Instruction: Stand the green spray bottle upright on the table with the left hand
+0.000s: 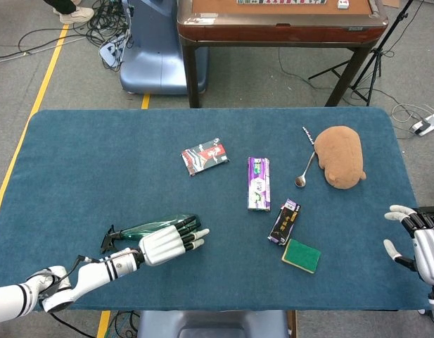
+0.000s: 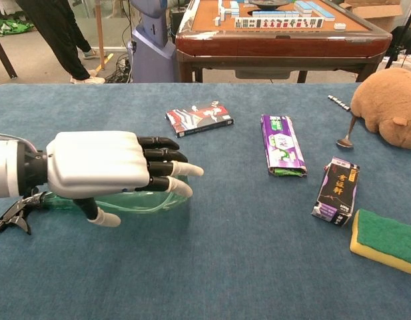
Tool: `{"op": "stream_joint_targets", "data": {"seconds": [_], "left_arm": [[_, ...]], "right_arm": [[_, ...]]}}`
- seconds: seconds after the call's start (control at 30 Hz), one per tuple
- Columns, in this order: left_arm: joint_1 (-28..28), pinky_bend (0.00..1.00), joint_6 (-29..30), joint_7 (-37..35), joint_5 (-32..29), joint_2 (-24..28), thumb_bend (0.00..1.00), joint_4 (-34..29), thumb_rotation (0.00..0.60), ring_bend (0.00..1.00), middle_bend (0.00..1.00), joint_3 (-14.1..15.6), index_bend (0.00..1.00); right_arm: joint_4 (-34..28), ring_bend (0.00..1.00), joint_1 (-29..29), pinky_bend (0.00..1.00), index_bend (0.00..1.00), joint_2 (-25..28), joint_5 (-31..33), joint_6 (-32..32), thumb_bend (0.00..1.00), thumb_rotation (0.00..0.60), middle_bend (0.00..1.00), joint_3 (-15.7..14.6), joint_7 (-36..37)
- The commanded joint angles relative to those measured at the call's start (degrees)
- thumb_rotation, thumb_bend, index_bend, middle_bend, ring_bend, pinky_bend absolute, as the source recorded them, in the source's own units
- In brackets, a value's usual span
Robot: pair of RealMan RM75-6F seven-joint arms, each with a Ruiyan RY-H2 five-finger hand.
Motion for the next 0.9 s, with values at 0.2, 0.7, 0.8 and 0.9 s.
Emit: {"op": "stream_joint_targets", "data": {"seconds": [0.2, 0.7, 0.8, 0.9], "left_arm": [[-1.77, 0.00, -2.36, 6.58, -3.84, -1.43, 0.22, 3.58, 0.600, 0.00, 0.00, -2.10, 0.12], [-3.21, 0.00, -6.98, 24.46, -26.04, -6.48, 0.21, 7.56, 0.590, 0.00, 0.02, -10.97, 0.16], [-3.56, 0.00, -6.18, 28.33, -30.67, -7.68, 0.21, 8.81, 0.576, 0.00, 0.03, -11.87, 0.17], [-4.00, 0.00, -4.54, 33.96, -35.33, -8.94, 0.21, 10.75, 0.538, 0.00, 0.04, -12.37, 0.19]], "right_arm": [[0.24, 0.21, -0.25, 0.29, 0.35, 0.04, 0.12, 0.12, 0.26, 0.600, 0.28, -0.10, 0.37], [1.13, 0.21, -0.30, 0.29, 0.35, -0.13, 0.41, -0.05, 0.26, 0.600, 0.28, -0.03, 1.43], [1.23, 0.21, -0.44, 0.29, 0.35, -0.09, 0.49, 0.08, 0.26, 0.600, 0.28, -0.03, 1.66], [1.29, 0.21, -0.54, 0.29, 0.35, -0.03, 0.51, 0.15, 0.26, 0.600, 0.28, -0.05, 1.80]]}}
